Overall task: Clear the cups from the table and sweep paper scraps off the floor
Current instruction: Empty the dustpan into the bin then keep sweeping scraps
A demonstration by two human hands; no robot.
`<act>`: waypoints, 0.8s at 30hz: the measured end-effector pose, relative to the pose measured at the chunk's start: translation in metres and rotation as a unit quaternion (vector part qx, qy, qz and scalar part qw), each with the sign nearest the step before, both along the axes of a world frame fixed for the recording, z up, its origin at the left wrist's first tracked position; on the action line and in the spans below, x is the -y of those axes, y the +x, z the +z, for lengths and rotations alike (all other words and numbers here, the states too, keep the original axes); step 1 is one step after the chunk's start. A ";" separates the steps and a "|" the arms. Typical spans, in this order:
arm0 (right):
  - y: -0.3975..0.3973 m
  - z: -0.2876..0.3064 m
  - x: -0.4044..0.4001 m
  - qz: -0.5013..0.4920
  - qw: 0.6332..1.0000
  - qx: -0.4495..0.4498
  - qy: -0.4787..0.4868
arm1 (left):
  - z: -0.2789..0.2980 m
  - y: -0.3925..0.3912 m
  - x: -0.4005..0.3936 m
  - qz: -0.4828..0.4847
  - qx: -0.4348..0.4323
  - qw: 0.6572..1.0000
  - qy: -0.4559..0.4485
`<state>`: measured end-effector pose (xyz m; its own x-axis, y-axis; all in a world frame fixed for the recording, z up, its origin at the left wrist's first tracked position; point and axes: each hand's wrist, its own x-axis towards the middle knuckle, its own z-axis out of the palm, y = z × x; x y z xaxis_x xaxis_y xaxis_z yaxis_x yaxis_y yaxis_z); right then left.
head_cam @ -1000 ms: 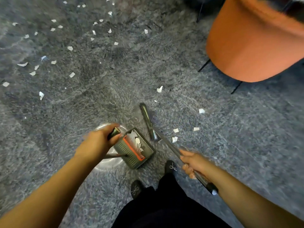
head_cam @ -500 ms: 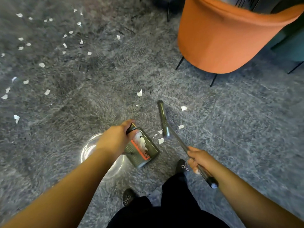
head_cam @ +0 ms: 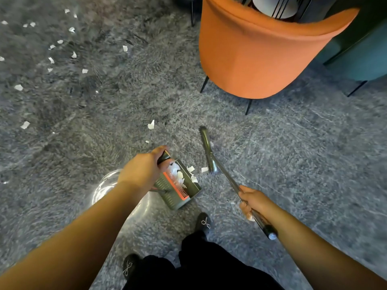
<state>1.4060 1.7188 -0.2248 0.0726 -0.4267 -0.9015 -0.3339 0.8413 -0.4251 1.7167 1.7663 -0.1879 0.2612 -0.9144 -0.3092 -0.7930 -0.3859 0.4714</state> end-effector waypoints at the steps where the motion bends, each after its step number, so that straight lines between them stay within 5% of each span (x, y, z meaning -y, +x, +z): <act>1: -0.007 -0.004 0.007 0.002 1.000 -0.003 -0.002 | 0.001 -0.005 0.007 -0.001 0.005 1.000 0.003; 13: -0.029 -0.071 0.042 0.080 0.996 -0.038 0.022 | 0.000 -0.015 0.035 0.000 0.010 1.000 0.007; 18: -0.004 -0.075 0.022 0.170 0.984 -0.029 0.031 | -0.004 -0.015 0.035 0.000 0.025 1.000 -0.005; 24: 0.013 -0.063 -0.002 0.164 0.985 0.013 0.044 | -0.007 -0.011 0.030 -0.005 0.001 1.000 -0.014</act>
